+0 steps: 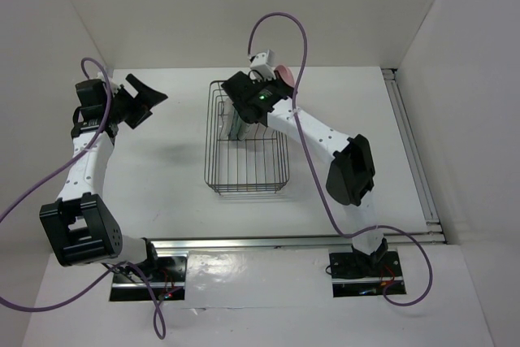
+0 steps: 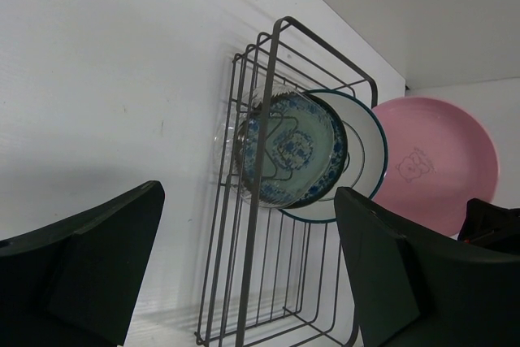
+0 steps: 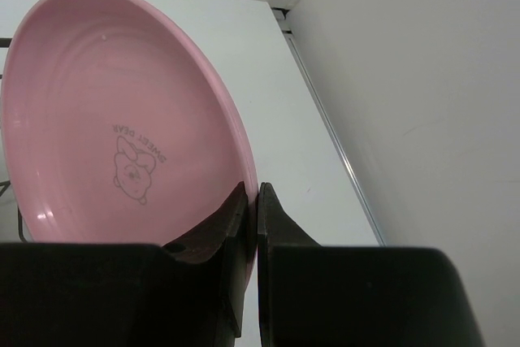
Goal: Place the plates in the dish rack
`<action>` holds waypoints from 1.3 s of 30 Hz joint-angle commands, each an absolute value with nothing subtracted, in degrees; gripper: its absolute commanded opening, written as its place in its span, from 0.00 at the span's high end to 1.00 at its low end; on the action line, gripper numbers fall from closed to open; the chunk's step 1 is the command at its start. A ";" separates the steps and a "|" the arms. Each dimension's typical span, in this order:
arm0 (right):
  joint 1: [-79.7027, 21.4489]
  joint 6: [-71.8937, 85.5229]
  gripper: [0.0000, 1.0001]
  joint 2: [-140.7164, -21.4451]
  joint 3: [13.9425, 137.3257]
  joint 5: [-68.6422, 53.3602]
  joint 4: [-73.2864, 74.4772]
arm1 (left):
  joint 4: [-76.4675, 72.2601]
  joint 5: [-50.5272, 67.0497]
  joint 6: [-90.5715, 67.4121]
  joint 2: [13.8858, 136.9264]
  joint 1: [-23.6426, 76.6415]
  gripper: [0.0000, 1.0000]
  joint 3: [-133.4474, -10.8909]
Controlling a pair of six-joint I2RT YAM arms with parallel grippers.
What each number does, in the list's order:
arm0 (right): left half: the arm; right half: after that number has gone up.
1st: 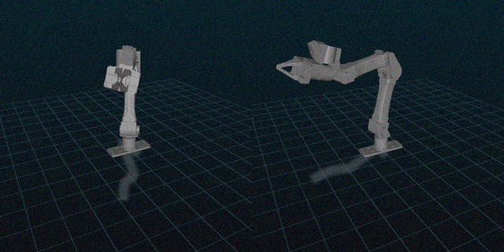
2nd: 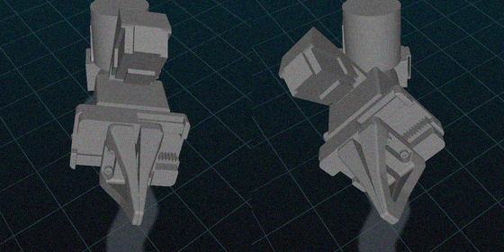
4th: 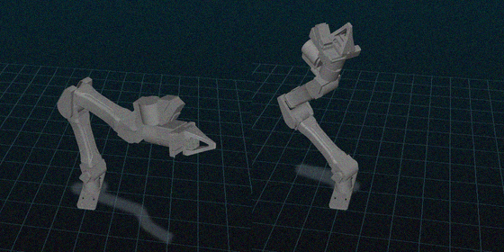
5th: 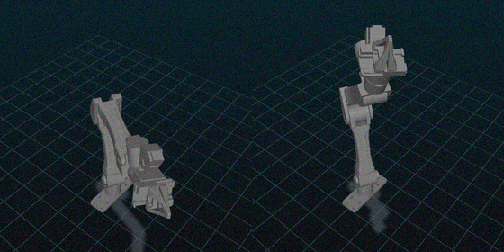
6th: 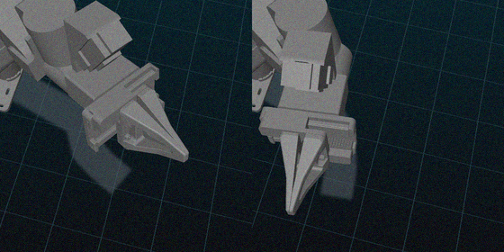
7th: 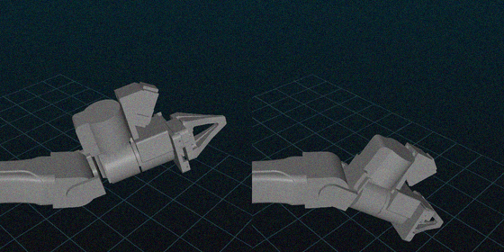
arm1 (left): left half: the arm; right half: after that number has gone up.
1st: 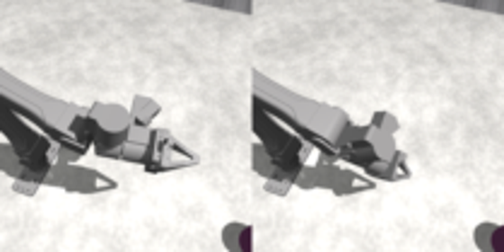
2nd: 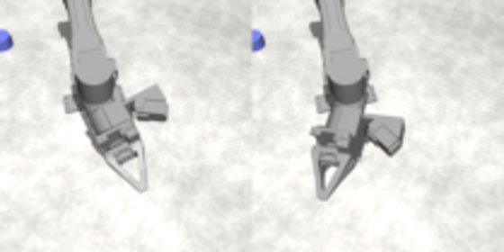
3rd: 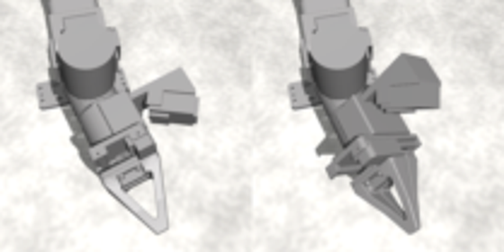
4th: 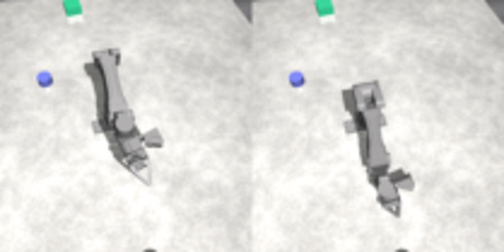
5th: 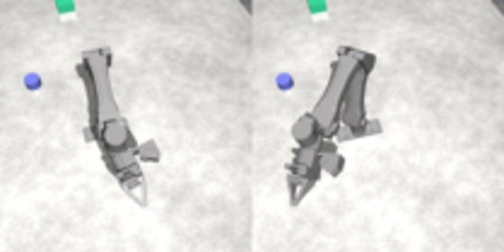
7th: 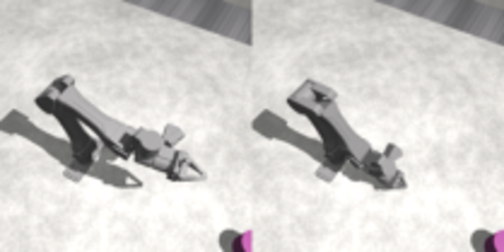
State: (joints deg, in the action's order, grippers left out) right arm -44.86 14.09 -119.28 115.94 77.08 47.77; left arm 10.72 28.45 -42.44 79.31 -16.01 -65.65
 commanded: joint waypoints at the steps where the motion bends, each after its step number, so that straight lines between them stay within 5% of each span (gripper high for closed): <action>1: -46.05 16.34 1.00 -119.62 118.92 81.47 48.69 | 8.00 30.23 -43.07 78.66 -16.35 0.00 -66.71; 39: -44.47 19.42 1.00 -123.66 120.41 82.09 52.47 | 7.47 30.76 -43.59 79.71 -16.35 0.00 -66.71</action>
